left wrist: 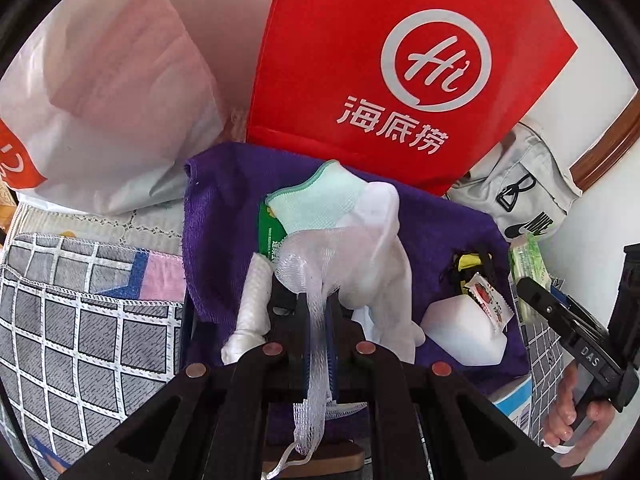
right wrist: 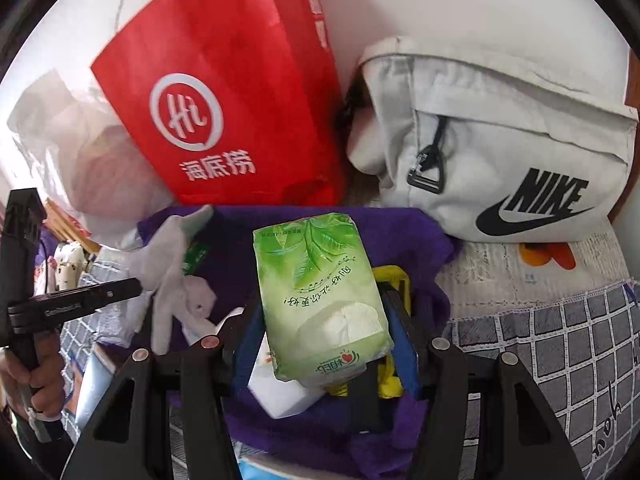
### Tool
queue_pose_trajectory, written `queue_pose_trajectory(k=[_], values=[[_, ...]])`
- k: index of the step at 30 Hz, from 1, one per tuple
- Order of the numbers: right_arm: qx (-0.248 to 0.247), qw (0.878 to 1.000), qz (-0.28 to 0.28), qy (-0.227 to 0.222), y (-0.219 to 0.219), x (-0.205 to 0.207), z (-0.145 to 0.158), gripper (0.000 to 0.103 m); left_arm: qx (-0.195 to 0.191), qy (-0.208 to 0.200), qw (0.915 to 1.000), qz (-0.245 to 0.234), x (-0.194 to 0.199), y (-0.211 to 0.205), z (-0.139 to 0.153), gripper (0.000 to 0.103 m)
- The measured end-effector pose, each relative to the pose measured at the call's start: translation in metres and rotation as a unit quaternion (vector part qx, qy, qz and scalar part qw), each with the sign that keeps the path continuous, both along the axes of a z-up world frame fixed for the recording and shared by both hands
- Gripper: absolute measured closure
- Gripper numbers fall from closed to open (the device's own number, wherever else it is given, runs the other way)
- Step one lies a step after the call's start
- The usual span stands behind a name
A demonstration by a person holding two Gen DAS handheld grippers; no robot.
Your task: Organize soft objects
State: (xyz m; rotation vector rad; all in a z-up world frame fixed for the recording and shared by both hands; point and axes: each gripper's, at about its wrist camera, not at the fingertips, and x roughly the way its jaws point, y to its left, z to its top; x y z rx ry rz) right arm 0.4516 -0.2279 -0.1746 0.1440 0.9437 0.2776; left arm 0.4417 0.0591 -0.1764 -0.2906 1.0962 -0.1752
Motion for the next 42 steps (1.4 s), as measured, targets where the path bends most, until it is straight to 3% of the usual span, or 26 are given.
queue_pose_trajectory(k=[7,13,16,18,20,22,34,42], values=[[-0.002,1.000,-0.009,0.025,-0.002,0.008,-0.016,0.045,-0.009,0.010,0.9999,-0.001,0.003,0.001,-0.009,0.096],[-0.004,1.000,0.007,0.019,0.008,0.010,-0.020,0.044,-0.021,0.013,0.9997,-0.009,0.007,-0.008,-0.014,0.096],[0.001,1.000,0.014,0.020,0.009,0.010,-0.019,0.037,-0.028,0.015,0.9995,-0.007,0.008,-0.008,-0.016,0.096],[-0.001,1.000,0.013,0.020,0.010,0.010,-0.018,0.032,-0.031,0.020,0.9993,-0.005,0.009,-0.007,-0.018,0.087],[-0.001,1.000,0.014,0.017,0.010,0.010,-0.015,0.032,-0.031,0.028,0.9991,0.002,0.011,-0.005,-0.019,0.063],[-0.001,1.000,0.012,0.015,0.010,0.009,-0.012,0.031,-0.026,0.027,0.9993,0.005,0.011,-0.002,-0.018,0.051],[0.007,1.000,0.008,-0.015,0.016,-0.008,0.019,0.031,0.026,0.001,0.9995,0.017,0.001,0.004,0.007,0.031],[0.020,1.000,-0.009,-0.021,0.015,-0.042,0.045,0.031,0.056,-0.031,0.9977,0.021,-0.029,-0.002,0.039,0.029]])
